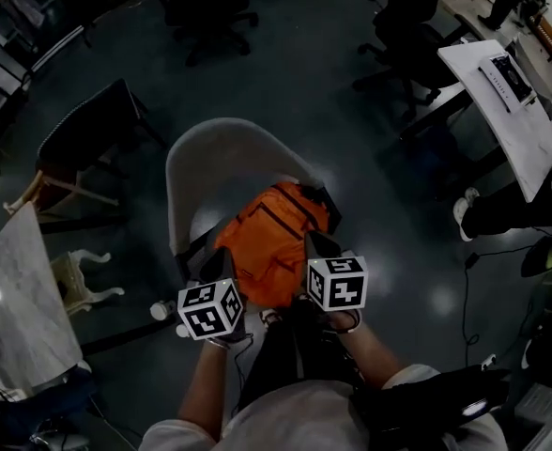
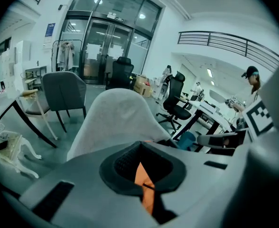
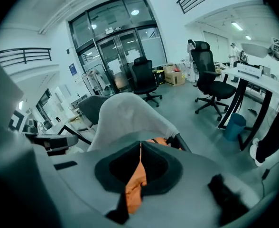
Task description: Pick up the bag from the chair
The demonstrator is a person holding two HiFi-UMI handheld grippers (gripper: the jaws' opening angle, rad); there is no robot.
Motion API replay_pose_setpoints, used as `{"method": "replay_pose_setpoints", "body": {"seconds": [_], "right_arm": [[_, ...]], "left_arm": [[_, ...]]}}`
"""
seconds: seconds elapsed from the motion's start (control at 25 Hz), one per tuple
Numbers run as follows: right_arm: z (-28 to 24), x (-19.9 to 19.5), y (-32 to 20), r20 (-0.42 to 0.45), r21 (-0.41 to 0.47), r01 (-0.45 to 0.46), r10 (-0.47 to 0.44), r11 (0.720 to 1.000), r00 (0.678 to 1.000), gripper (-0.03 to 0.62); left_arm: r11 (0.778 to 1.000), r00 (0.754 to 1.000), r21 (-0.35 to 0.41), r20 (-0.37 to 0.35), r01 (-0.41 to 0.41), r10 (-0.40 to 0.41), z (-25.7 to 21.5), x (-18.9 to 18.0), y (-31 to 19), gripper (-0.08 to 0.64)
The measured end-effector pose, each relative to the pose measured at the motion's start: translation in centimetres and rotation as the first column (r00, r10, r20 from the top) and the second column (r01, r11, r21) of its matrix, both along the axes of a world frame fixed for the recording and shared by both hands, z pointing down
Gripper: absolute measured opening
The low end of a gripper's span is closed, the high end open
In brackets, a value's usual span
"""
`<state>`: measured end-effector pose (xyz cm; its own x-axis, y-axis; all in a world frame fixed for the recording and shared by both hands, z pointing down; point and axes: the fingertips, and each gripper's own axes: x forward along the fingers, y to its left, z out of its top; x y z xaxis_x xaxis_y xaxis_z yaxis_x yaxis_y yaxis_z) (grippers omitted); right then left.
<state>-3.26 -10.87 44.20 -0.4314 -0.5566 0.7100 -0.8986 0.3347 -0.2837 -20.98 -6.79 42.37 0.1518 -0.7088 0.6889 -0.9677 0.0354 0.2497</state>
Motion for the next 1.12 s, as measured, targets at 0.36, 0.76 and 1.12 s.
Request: {"method": "replay_pose_setpoints", "body": {"seconds": [0.36,0.76,1.12], "right_arm": [[9.9,-0.1,1.2,0.009,-0.105,-0.010,0.011,0.994,1.000,0.034],[18.6,0.5,1.1,-0.002,-0.166,-0.081,0.082,0.983,0.997,0.034],[20.2,2.8,0.2,-0.023,-0.176,-0.190,0.189,0.966,0.982,0.034]], "left_arm": [[0.990,1.000,-0.138,0.007,-0.017,0.018,10.2,0.4,1.7,0.012],[0.981,1.000,-0.195,-0.018,-0.009,0.006,19.7,-0.1,0.4,0.012],[0.977,0.993,-0.184,-0.065,-0.106,0.096,21.3,3.5,-2.1,0.012]]}}
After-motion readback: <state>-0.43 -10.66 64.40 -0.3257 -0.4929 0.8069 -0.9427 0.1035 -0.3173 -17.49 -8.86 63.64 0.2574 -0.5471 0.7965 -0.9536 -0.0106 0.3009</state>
